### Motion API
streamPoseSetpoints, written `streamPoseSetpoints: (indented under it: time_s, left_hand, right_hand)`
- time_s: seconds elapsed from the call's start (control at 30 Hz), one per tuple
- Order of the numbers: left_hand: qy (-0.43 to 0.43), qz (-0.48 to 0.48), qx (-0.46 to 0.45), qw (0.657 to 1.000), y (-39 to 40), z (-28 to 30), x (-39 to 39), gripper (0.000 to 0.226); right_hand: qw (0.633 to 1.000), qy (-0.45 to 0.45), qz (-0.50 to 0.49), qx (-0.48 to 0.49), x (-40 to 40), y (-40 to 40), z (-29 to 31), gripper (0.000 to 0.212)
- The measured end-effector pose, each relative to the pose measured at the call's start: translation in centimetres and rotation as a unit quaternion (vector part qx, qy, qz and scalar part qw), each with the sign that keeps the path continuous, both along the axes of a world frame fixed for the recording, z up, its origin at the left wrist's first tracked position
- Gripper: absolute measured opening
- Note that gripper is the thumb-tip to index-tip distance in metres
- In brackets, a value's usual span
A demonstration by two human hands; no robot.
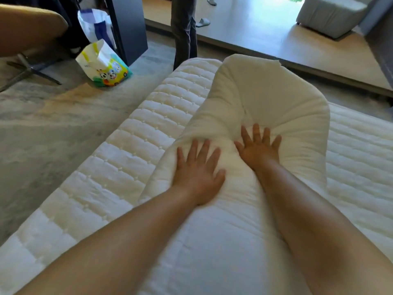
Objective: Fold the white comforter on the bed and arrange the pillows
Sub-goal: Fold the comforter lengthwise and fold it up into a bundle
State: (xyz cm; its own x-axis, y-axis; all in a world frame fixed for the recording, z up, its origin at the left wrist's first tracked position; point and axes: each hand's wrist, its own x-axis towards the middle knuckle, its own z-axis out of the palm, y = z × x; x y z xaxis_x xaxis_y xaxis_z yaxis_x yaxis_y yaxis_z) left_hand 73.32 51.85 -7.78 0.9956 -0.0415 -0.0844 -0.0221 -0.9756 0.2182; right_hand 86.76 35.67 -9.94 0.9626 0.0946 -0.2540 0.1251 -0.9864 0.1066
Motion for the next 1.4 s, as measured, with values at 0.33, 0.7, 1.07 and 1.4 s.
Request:
streamPoseSetpoints:
  time_s: [0.33, 0.7, 1.07, 1.4]
  left_hand:
    - [-0.064, -0.007, -0.036, 0.997, 0.8, -11.1, 0.2, 0.069]
    - [-0.119, -0.013, -0.051, 0.991, 1.1, -11.7, 0.1, 0.069]
    - [-0.103, -0.021, -0.059, 0.993, 1.5, -12.9, 0.9, 0.068]
    - [-0.087, -0.017, -0.029, 0.996, 1.0, -12.2, 1.1, 0.070]
  right_hand:
    - [0.969, -0.165, 0.017, 0.182, 2.8, 0.4, 2.9, 0.073]
    - [1.000, -0.004, 0.023, -0.005, 14.4, 3.5, -2.3, 0.071]
    - [0.964, -0.178, 0.021, 0.199, 8.8, 2.7, 3.6, 0.075]
    - [0.998, -0.028, -0.026, 0.052, -0.9, -2.8, -2.4, 0.073]
